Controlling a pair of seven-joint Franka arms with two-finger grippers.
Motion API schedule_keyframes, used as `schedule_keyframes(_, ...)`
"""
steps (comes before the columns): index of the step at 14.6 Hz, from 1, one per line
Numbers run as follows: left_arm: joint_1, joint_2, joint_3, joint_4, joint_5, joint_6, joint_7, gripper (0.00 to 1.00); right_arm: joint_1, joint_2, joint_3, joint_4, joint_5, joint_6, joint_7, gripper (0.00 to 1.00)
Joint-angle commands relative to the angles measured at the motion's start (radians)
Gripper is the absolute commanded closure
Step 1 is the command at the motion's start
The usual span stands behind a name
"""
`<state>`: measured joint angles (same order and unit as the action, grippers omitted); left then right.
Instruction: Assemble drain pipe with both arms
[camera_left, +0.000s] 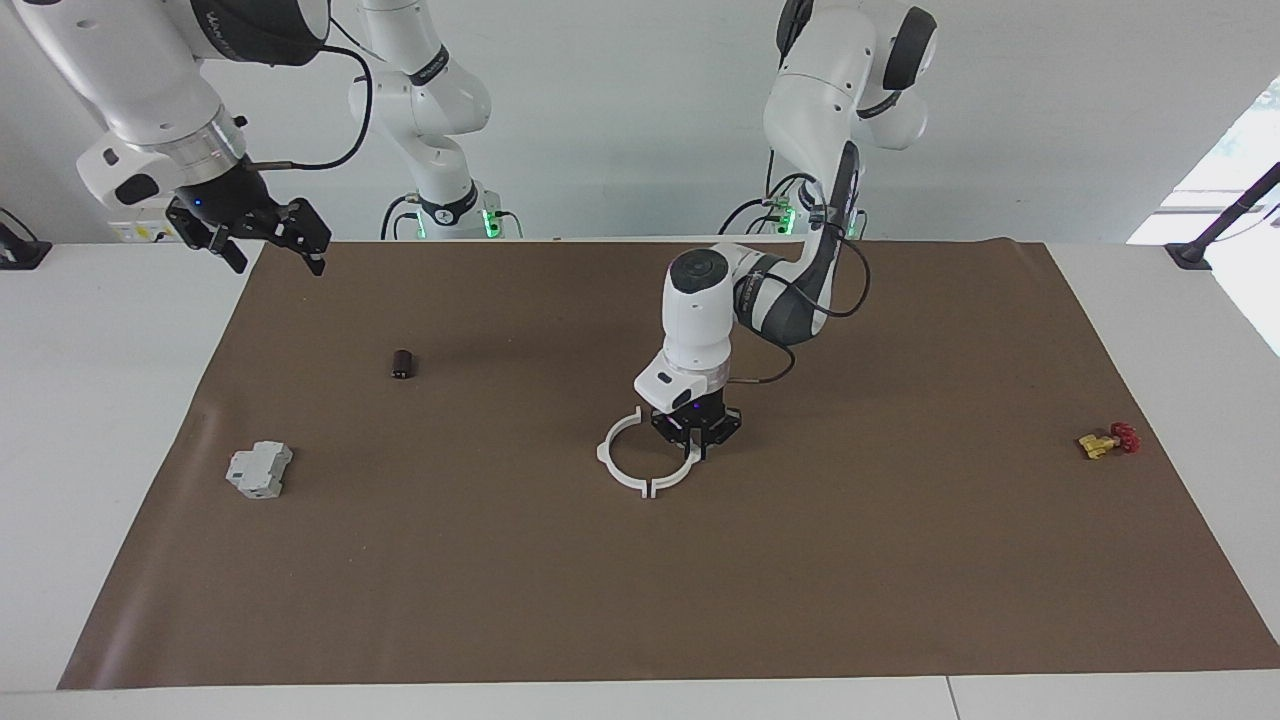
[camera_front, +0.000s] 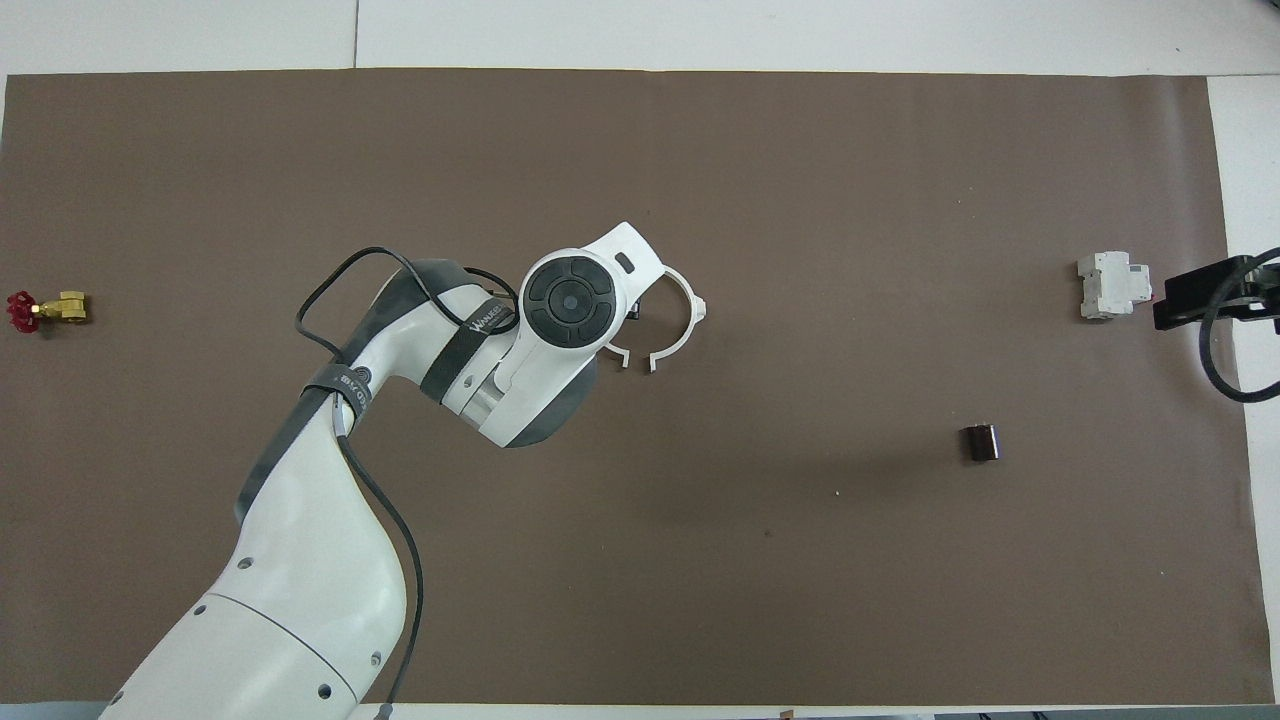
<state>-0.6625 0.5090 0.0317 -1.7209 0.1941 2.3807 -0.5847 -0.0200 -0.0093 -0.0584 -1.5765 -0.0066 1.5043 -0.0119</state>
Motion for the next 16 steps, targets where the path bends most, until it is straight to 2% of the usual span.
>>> schedule_keyframes(1,-0.014,0.003,0.013,-0.011,-0.015,0.032,-0.003,1.0,-0.017,-0.012,0.006,-0.019,0.017,0.013,-0.034,0.0)
schedule_keyframes(16,-0.042,0.0,0.008,-0.045,-0.016,0.054,-0.006,1.0,-0.017,-0.012,0.006,-0.019,0.019,0.013,-0.034,0.0)
